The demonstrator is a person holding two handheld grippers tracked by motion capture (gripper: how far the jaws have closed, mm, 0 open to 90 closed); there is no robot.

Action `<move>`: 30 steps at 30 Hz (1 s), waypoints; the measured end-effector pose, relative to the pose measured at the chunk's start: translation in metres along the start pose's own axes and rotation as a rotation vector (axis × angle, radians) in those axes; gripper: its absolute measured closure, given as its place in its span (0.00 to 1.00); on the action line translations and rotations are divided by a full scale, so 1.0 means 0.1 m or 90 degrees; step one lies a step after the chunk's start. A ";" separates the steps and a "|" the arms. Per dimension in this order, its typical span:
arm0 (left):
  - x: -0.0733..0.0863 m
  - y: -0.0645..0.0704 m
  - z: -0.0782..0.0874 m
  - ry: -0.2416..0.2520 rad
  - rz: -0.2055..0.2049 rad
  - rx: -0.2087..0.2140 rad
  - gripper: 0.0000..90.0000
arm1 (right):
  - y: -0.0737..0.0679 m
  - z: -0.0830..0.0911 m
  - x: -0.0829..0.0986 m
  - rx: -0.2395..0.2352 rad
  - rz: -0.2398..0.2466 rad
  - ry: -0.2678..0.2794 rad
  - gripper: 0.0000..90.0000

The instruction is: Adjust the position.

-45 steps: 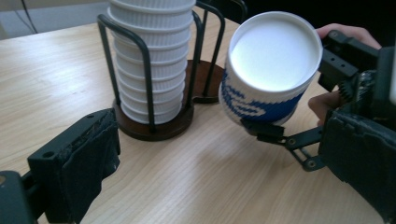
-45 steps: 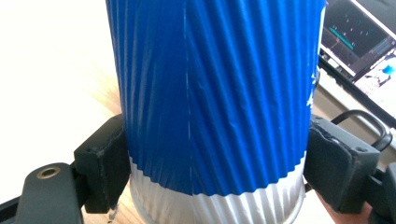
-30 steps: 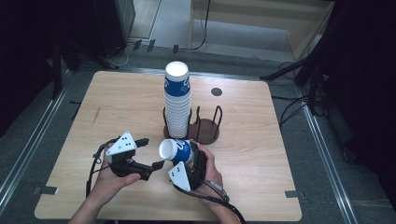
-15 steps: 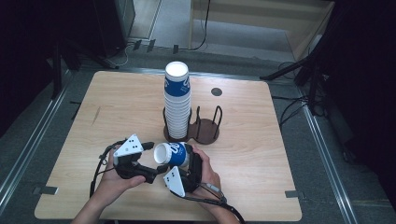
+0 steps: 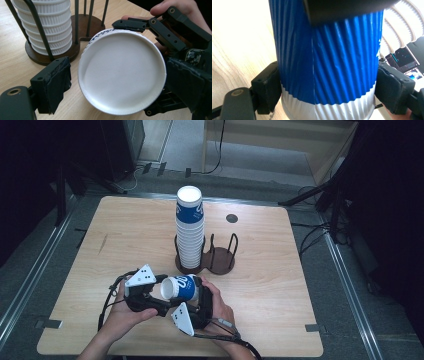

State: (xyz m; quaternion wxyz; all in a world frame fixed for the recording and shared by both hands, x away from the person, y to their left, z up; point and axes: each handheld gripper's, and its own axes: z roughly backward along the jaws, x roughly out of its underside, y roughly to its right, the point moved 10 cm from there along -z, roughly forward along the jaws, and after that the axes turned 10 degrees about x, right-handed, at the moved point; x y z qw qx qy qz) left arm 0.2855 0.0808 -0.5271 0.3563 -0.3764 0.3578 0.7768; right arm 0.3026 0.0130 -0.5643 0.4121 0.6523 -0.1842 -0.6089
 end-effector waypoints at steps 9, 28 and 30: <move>0.01 0.01 -0.01 -0.002 0.003 0.002 0.19 | -0.02 0.01 -0.01 0.003 0.011 0.003 0.19; -0.02 -0.03 0.00 0.031 0.004 0.003 0.30 | 0.06 0.02 -0.03 0.000 -0.006 0.005 0.07; -0.03 -0.06 0.01 0.042 -0.004 -0.006 0.30 | 0.10 0.04 -0.04 -0.001 -0.016 0.009 0.05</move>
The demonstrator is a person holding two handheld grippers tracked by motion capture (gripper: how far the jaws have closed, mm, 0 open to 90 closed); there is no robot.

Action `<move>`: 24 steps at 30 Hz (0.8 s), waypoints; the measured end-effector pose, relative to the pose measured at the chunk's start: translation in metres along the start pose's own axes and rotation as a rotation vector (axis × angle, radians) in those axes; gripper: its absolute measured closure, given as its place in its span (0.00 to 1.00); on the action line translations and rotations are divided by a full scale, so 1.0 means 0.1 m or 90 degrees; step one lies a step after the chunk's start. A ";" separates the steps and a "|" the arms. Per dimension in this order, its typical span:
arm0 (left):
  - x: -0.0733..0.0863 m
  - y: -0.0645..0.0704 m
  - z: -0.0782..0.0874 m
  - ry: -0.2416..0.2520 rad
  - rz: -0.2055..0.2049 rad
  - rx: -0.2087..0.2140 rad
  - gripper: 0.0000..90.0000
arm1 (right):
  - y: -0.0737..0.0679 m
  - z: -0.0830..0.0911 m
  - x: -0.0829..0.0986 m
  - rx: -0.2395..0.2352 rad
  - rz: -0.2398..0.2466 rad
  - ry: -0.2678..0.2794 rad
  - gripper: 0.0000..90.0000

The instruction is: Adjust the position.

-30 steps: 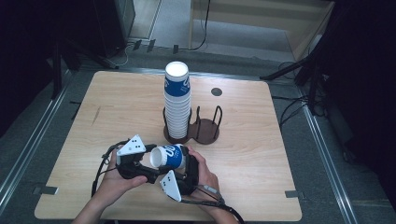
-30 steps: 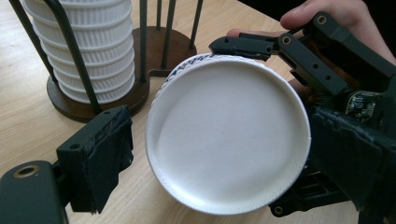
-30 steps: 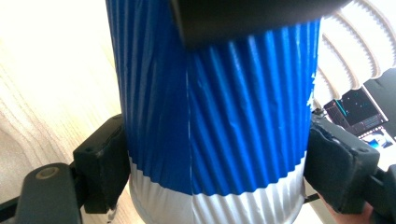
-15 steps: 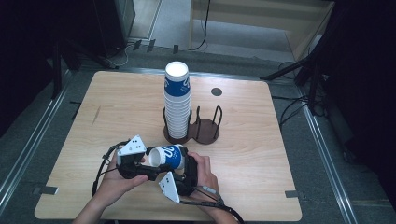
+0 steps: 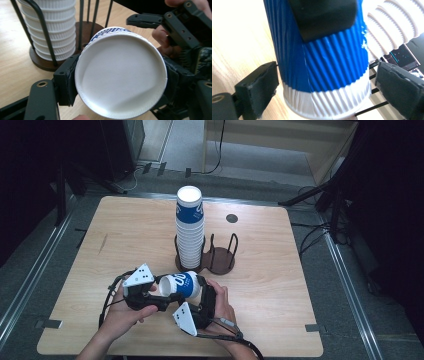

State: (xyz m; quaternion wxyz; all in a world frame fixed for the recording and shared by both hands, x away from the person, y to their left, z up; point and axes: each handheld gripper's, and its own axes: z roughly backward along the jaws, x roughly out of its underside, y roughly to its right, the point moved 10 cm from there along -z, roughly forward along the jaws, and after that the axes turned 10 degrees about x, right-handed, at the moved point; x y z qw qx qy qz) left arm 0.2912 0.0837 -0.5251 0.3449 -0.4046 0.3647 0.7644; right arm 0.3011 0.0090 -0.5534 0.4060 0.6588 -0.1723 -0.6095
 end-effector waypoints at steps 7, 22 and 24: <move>-0.06 -0.06 0.07 0.036 -0.004 -0.022 0.30 | 0.07 0.02 -0.03 0.000 -0.020 0.005 0.03; -0.25 -0.18 0.23 0.132 -0.013 -0.054 0.30 | 0.19 0.05 -0.05 0.002 -0.105 -0.005 0.03; -0.27 -0.17 0.23 0.140 -0.014 -0.053 0.30 | 0.20 0.05 -0.06 -0.002 -0.116 -0.006 0.03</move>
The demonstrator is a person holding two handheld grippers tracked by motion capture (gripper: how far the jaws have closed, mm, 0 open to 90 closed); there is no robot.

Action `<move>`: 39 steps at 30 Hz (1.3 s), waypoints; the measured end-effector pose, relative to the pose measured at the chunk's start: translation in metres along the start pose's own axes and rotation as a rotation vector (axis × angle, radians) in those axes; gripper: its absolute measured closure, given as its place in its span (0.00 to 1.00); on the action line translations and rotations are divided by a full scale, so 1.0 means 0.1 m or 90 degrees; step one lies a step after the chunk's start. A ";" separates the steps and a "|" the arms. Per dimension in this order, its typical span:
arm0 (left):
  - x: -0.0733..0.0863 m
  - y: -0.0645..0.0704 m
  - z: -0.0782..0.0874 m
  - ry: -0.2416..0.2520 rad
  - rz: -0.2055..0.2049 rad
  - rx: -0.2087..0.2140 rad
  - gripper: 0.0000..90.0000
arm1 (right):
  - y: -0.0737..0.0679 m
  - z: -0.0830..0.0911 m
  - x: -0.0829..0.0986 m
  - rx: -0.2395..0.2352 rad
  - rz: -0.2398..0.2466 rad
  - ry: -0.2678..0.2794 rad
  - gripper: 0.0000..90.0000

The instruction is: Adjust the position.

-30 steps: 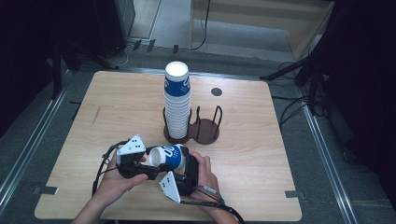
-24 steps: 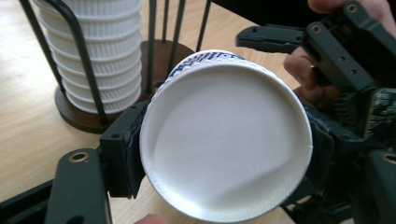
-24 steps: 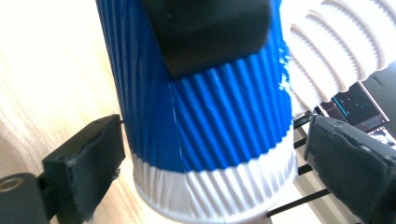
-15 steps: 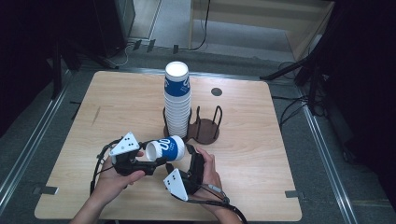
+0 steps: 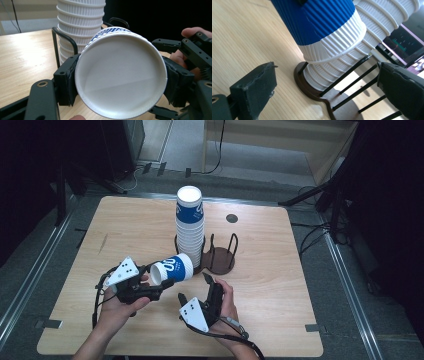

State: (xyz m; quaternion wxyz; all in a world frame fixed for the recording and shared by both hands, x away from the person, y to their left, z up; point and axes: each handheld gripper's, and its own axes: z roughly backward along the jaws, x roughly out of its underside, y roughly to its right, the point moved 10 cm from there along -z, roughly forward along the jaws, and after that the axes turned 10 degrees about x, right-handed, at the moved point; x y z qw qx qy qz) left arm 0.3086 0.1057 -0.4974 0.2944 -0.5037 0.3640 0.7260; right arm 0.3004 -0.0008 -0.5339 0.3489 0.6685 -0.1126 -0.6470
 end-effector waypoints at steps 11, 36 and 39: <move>-0.05 -0.05 0.03 0.032 0.005 -0.012 0.30 | 0.02 -0.01 -0.03 -0.029 -0.078 -0.021 0.02; -0.13 -0.03 0.04 0.108 0.001 0.000 0.30 | 0.16 0.02 -0.18 -0.033 -0.290 -0.076 0.02; -0.13 -0.03 0.04 0.111 0.003 0.002 0.30 | 0.18 0.02 -0.19 -0.033 -0.317 -0.076 0.04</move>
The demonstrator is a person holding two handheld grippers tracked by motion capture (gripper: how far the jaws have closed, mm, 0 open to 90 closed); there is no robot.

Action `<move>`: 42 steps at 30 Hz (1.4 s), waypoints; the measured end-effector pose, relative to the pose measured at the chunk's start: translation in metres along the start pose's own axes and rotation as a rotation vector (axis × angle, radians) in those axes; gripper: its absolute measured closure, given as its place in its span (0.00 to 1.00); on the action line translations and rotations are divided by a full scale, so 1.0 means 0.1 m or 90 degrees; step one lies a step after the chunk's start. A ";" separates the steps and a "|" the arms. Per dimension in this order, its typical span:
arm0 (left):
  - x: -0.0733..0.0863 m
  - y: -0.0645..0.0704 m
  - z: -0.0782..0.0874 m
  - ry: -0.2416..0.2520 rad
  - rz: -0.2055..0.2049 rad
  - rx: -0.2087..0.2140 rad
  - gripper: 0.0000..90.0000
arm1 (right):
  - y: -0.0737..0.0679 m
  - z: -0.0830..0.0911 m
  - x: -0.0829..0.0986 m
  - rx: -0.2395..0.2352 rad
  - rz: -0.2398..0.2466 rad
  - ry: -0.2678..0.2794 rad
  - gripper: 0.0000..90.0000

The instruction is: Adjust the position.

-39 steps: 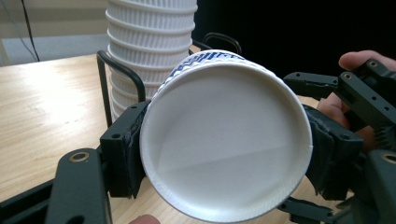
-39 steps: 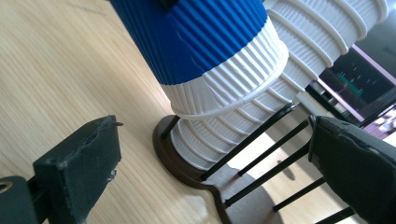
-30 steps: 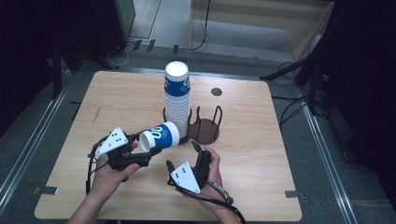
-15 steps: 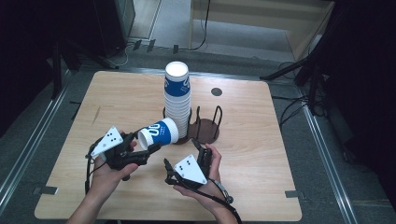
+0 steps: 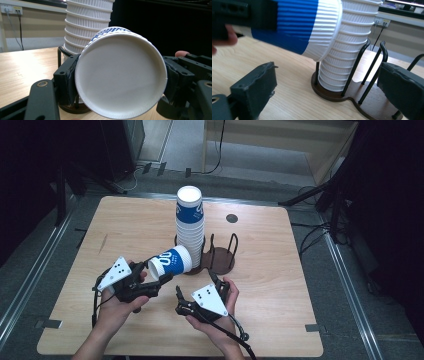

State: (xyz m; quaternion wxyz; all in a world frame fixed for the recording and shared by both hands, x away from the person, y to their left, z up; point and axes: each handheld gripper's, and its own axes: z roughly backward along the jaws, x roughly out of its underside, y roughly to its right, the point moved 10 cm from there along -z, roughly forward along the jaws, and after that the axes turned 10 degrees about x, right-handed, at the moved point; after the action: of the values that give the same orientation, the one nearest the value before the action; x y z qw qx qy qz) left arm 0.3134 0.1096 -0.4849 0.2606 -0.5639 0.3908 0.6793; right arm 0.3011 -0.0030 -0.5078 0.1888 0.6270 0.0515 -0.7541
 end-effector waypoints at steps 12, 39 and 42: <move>-0.01 0.02 -0.02 0.027 -0.003 0.006 0.30 | 0.01 0.09 -0.13 -0.033 -0.143 0.015 0.15; -0.04 0.10 -0.06 0.082 -0.015 0.011 0.30 | 0.02 0.11 -0.25 -0.074 -0.605 -0.054 0.09; -0.03 0.10 -0.07 0.079 -0.016 0.011 0.30 | 0.01 0.11 -0.26 -0.081 -0.627 -0.057 0.09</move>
State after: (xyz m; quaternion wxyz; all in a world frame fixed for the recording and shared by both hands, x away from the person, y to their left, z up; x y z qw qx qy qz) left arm 0.3098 0.0983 -0.4804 0.2492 -0.6075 0.4053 0.6361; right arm 0.2950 -0.0015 -0.4803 -0.1500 0.4824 0.3794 -0.7752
